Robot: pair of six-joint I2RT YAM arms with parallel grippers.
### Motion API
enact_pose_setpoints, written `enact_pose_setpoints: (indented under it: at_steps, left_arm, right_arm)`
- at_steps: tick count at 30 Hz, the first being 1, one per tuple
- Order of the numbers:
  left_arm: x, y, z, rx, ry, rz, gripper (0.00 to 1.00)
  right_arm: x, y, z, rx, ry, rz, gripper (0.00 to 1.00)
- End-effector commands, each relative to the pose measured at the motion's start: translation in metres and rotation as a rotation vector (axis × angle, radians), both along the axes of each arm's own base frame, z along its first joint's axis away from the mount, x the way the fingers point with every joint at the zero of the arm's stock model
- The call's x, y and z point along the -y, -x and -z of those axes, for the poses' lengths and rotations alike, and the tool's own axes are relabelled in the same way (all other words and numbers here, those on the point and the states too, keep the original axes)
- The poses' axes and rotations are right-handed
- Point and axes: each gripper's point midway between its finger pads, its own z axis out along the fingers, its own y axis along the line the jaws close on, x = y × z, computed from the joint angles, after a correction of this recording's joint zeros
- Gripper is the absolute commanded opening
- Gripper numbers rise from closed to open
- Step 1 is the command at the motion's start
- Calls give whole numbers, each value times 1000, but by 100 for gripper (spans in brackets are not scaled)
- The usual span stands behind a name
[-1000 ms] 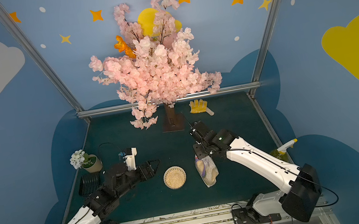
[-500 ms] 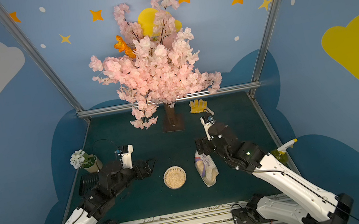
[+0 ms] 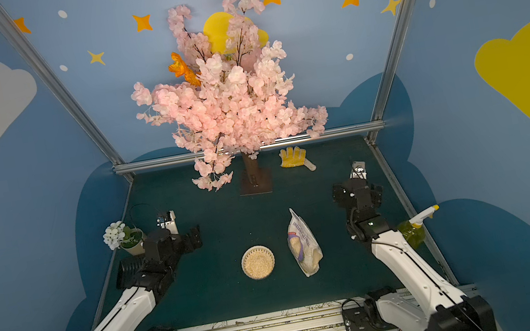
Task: Pour the oats into the breakfast bowl
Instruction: Reset both arms
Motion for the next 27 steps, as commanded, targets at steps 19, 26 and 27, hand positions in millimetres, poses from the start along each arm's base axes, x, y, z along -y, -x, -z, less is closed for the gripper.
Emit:
enact_pose_setpoints:
  at_steps: [19, 26, 27]
  left_arm:
    - [-23, -48, 45, 230, -169, 53, 100]
    - [-22, -57, 50, 176, -182, 62, 100]
    - [-23, -56, 50, 172, -180, 58, 100]
  right_arm:
    - [-11, -44, 110, 60, 53, -188, 98]
    - [-11, -42, 115, -48, 56, -216, 98]
    - [-10, -43, 115, -47, 53, -215, 98]
